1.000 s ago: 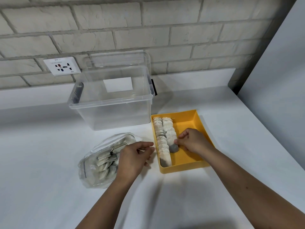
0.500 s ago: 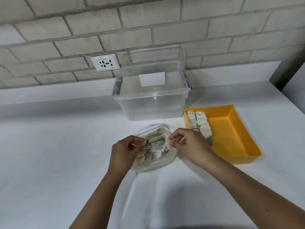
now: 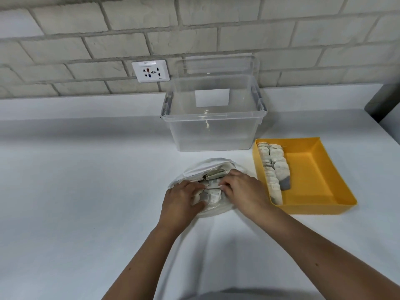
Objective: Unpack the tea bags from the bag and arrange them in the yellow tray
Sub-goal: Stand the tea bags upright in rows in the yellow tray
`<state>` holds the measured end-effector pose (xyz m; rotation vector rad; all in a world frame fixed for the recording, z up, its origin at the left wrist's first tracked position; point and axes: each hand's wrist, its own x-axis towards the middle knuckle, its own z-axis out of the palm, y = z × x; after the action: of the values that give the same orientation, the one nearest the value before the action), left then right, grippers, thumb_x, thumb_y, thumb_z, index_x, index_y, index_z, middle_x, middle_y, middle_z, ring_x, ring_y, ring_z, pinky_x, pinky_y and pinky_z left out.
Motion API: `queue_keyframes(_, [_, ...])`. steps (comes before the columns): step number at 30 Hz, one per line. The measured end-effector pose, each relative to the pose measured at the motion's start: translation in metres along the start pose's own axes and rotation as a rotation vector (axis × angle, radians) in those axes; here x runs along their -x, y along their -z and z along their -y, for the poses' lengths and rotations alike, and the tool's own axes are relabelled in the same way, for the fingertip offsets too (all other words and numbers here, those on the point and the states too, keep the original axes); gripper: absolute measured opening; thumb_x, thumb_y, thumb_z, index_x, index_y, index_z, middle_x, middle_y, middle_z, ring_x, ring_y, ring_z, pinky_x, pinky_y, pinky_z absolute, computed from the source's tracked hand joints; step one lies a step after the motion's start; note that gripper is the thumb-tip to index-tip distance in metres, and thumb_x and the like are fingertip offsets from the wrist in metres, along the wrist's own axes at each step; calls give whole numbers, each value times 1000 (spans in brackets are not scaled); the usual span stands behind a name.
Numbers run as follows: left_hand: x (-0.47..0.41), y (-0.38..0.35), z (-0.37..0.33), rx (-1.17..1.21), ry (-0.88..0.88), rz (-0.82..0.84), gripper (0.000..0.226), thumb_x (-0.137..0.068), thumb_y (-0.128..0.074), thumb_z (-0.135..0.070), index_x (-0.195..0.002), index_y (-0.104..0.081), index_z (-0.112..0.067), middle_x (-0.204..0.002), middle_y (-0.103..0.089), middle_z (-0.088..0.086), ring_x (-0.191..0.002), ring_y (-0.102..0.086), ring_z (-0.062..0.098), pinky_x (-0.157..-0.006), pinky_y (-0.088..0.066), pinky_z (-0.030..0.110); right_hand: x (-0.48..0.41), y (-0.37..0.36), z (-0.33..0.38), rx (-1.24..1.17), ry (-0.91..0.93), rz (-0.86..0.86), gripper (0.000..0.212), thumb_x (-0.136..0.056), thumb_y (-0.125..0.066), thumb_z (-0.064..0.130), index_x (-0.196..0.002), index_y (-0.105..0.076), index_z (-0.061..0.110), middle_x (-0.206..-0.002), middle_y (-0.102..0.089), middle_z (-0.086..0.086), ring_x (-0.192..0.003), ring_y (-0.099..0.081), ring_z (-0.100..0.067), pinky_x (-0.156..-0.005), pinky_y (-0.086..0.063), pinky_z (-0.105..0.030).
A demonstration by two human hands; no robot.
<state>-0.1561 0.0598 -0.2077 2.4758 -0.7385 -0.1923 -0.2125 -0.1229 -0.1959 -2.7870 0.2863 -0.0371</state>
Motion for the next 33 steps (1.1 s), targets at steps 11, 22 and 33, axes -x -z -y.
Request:
queue_keyframes(11, [8, 21, -8, 779, 235, -80, 9, -88, -74, -28, -90, -77, -21, -86, -77, 0, -84, -70, 13, -80, -50, 25, 3, 10, 20, -862, -113, -25, 2, -86, -72, 23, -87, -74, 23, -71, -66, 13, -54, -56, 1, -60, -45, -18])
queue_keyframes(22, [14, 36, 6, 888, 391, -238, 9, -92, -69, -20, -85, -75, -19, -76, -74, 3, -75, -67, 16, -79, -54, 32, 3, -16, 34, -234, -107, 43, 16, -81, -68, 43, -92, -69, 31, -82, -56, 14, -80, -54, -6, -63, -41, -24])
queue_keyframes(33, [14, 40, 2, 1185, 519, -229, 16, -93, -66, -19, -97, -76, -6, -99, -77, 8, -89, -71, 20, -84, -59, 35, 6, 6, 14, -324, -61, -37, 3, -75, -72, 27, -75, -69, 27, -76, -66, 14, -74, -61, -6, -66, -51, -27])
